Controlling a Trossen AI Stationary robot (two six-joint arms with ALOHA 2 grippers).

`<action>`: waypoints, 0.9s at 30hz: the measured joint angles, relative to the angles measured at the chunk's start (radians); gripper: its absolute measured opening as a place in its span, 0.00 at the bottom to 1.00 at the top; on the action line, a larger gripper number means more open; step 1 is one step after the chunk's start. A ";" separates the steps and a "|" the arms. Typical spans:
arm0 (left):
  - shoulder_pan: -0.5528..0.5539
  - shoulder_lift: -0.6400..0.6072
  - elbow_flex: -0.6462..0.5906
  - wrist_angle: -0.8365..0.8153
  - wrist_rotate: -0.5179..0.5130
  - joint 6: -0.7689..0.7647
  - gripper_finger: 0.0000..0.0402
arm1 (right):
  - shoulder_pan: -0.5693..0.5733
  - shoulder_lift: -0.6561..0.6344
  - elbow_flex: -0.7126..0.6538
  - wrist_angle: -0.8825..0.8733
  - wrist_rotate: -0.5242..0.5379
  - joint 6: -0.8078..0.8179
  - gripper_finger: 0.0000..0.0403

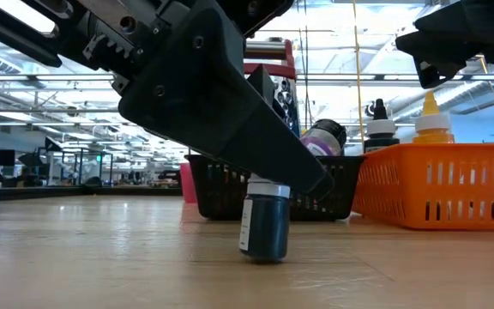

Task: Pick & Place Kitchen Items
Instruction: Put the green food coloring bottle into the orange bin

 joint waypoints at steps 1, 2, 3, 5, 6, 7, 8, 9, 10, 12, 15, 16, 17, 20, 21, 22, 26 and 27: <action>0.000 0.000 0.000 0.000 0.000 0.000 0.11 | 0.000 0.000 0.000 0.000 0.000 0.000 0.28; 0.000 0.000 0.000 0.001 -0.001 0.000 0.11 | 0.000 0.000 0.000 0.000 0.000 0.000 0.28; 0.000 0.000 0.000 0.001 -0.001 0.000 0.10 | 0.000 0.000 0.000 0.000 0.000 0.000 0.28; 0.001 0.000 0.000 0.001 -0.001 0.000 0.09 | 0.000 0.000 0.000 0.000 0.000 0.000 0.28; 0.001 -0.005 -0.001 -0.002 -0.001 -0.001 0.09 | 0.000 0.000 0.000 0.000 0.000 -0.003 0.28; 0.001 -0.011 -0.001 -0.008 -0.001 -0.001 0.09 | 0.000 0.000 0.000 0.000 0.000 -0.003 0.28; 0.003 -0.019 -0.001 -0.009 -0.001 -0.002 0.09 | 0.000 0.000 0.000 0.000 0.000 -0.003 0.28; 0.005 -0.030 -0.001 -0.010 -0.002 -0.005 0.09 | 0.000 0.000 0.000 0.001 0.000 -0.003 0.28; 0.005 -0.045 -0.001 -0.022 -0.003 -0.005 0.09 | 0.000 0.000 0.000 0.002 0.000 -0.003 0.28; 0.006 -0.072 -0.002 -0.025 -0.007 -0.006 0.09 | 0.000 0.000 0.000 0.009 0.000 -0.004 0.28; 0.004 -0.119 -0.002 -0.033 -0.036 -0.003 0.10 | 0.000 0.000 0.000 0.015 0.000 -0.004 0.28; 0.004 -0.133 -0.002 -0.032 -0.046 -0.003 0.10 | 0.000 0.000 0.000 0.016 0.000 -0.004 0.28; 0.007 -0.147 -0.001 -0.031 -0.053 -0.001 0.10 | 0.000 0.000 0.000 0.015 0.000 -0.004 0.28; 0.016 -0.196 -0.002 -0.045 -0.087 0.027 0.09 | 0.000 0.000 0.000 0.019 0.000 -0.007 0.28; 0.020 -0.211 -0.001 -0.042 -0.105 0.038 0.09 | 0.000 0.000 0.000 0.019 0.000 -0.007 0.28; 0.023 -0.227 -0.001 -0.044 -0.124 0.046 0.09 | 0.000 0.000 0.000 0.020 0.000 -0.007 0.28; 0.046 -0.268 -0.001 -0.042 -0.182 0.064 0.09 | 0.000 0.000 0.000 0.031 0.000 -0.024 0.28; 0.056 -0.272 -0.001 -0.040 -0.190 0.068 0.09 | 0.000 0.000 0.000 0.035 0.000 -0.031 0.28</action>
